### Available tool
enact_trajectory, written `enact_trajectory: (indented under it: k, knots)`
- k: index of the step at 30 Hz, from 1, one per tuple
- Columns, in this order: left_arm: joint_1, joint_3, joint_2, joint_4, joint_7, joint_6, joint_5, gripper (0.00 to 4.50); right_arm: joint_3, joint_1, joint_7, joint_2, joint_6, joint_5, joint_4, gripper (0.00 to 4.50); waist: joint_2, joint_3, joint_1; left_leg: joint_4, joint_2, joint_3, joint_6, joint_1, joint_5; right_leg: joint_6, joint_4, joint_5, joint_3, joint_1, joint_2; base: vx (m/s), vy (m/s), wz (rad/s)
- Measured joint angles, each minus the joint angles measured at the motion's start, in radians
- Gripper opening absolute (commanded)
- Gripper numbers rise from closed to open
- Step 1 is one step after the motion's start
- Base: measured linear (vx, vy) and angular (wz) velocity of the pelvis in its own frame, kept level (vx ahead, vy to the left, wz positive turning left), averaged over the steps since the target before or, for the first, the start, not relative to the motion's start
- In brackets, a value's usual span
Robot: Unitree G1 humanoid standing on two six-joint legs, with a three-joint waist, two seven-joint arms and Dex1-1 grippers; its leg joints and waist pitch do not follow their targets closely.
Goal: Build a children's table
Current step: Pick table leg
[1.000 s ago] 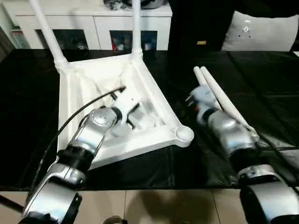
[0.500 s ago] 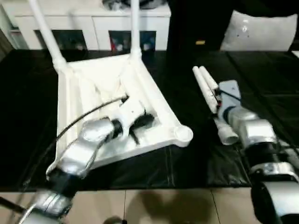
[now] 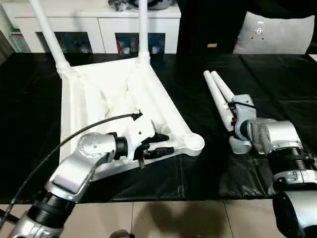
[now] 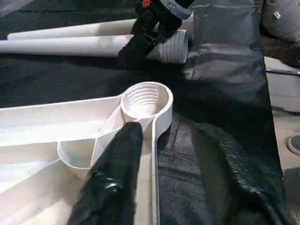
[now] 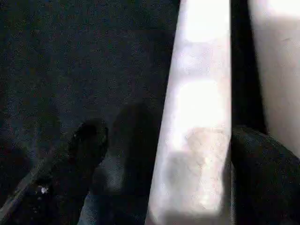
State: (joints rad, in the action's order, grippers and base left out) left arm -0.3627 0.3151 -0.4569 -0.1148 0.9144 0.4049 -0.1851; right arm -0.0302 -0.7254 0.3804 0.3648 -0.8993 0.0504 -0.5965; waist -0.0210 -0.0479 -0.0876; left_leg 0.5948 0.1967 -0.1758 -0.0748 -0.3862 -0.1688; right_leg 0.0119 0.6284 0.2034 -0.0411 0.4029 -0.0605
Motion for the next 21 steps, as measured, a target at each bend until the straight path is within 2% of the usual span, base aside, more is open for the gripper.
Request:
enact_trajectory:
  k: [2,6,7,10,14,16,18,21]
  knots:
    - [0.000,0.001,-0.001,-0.006,0.003,0.010,0.000,2.45,0.001,0.000,0.012,0.001,-0.020,0.004,0.005,4.21,0.000,0.000,0.000,0.000,0.000,0.000,0.000,0.000,0.000,0.000,0.000,0.000,0.000,0.000,0.000,0.000,0.000,0.00]
    - [0.000,0.003,-0.001,-0.026,0.010,0.014,0.000,2.74,0.013,0.000,0.057,0.007,-0.054,0.023,0.013,4.00,0.000,0.000,0.000,0.000,0.000,0.000,0.000,0.001,0.000,0.000,0.000,0.000,0.000,-0.001,0.000,0.000,0.000,0.00]
    - [0.001,0.004,-0.001,-0.029,0.011,0.017,0.000,2.93,0.022,0.000,0.073,0.008,-0.061,0.026,0.018,3.73,0.000,0.000,0.000,0.000,0.000,0.000,0.000,0.001,0.000,0.000,0.000,0.000,0.000,-0.001,0.000,0.000,0.000,0.00]
    - [0.005,0.009,-0.002,-0.038,0.012,0.027,0.000,3.09,0.039,0.000,0.106,0.013,-0.080,0.033,0.024,3.53,0.001,0.001,0.000,0.000,0.000,0.000,0.000,0.001,0.000,0.000,0.000,0.000,0.000,-0.001,0.000,0.000,0.000,0.00]
    - [0.005,0.009,-0.005,-0.039,0.012,0.034,-0.001,3.54,0.040,0.000,0.128,0.014,-0.088,0.037,0.023,3.20,0.002,0.001,-0.001,0.000,0.000,0.000,-0.001,0.002,0.000,0.000,0.000,0.000,0.000,-0.002,0.000,0.000,0.000,0.00]
    - [0.005,0.010,-0.005,-0.039,0.013,0.038,-0.001,3.62,0.040,-0.002,0.131,0.013,-0.090,0.037,0.018,3.16,0.002,0.001,-0.001,0.000,0.000,0.000,-0.001,0.002,0.000,0.000,0.000,0.000,0.000,-0.003,0.000,0.000,0.000,0.00]
    - [0.005,0.010,-0.005,-0.040,0.014,0.043,-0.001,3.79,0.040,-0.004,0.132,0.013,-0.090,0.037,0.013,2.84,0.003,0.002,-0.001,0.001,0.000,0.000,-0.001,0.002,0.000,0.000,0.000,0.000,0.000,-0.003,0.000,0.000,0.000,0.00]
    - [0.005,0.010,-0.005,-0.041,0.013,0.049,0.000,4.02,0.040,-0.006,0.132,0.013,-0.088,0.037,0.006,2.66,0.003,0.002,-0.001,0.001,0.000,0.000,-0.001,0.003,0.000,0.000,0.000,0.000,0.000,-0.003,0.000,0.000,0.000,0.00]
